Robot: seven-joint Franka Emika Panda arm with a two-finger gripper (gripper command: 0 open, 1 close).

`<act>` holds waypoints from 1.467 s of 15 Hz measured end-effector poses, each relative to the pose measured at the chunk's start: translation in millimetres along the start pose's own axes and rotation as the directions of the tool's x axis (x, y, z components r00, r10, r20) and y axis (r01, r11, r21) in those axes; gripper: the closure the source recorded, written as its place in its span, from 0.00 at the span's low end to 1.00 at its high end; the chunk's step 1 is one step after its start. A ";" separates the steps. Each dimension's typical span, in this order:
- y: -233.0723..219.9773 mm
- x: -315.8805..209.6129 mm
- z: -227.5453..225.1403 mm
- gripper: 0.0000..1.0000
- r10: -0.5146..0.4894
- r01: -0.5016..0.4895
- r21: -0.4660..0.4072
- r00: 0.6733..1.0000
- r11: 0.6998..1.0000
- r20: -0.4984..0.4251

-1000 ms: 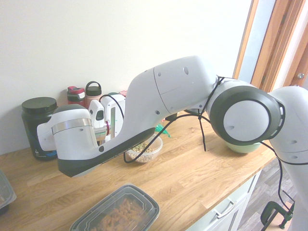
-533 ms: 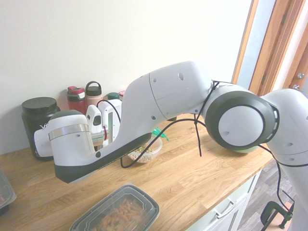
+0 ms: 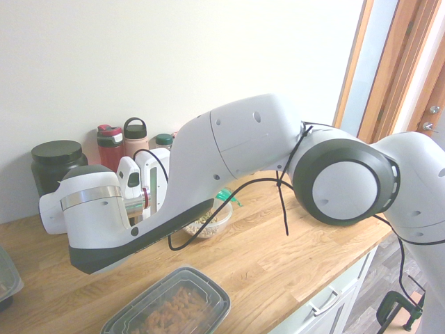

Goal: Cover the lid of food container

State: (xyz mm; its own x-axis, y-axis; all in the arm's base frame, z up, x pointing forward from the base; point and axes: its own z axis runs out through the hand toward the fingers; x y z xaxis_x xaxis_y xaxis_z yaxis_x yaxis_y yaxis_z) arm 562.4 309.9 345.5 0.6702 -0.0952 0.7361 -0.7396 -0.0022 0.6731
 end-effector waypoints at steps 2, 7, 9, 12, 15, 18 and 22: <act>-0.2 -8.6 -9.8 0.00 -0.023 0.023 0.038 1.000 0.999 0.015; 3.6 -23.5 -38.8 0.00 -0.059 0.046 0.158 0.995 0.986 0.079; 7.6 -17.8 -52.1 0.00 -0.078 0.042 0.230 0.986 0.972 0.149; 25.3 2.6 -68.5 0.00 -0.114 0.016 0.324 0.952 0.946 0.286; 53.8 40.9 -60.1 0.00 -0.155 -0.029 0.399 0.894 0.916 0.420; 72.3 84.7 -10.7 0.00 -0.248 -0.067 0.504 0.809 0.861 0.533; 86.3 122.7 62.8 0.00 -0.374 -0.160 0.651 0.708 0.742 0.600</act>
State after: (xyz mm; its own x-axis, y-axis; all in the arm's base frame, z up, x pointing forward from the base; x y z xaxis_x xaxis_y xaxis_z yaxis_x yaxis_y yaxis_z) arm 576.8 235.5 489.4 0.7131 -0.6635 0.2263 -0.6967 -0.6348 0.3342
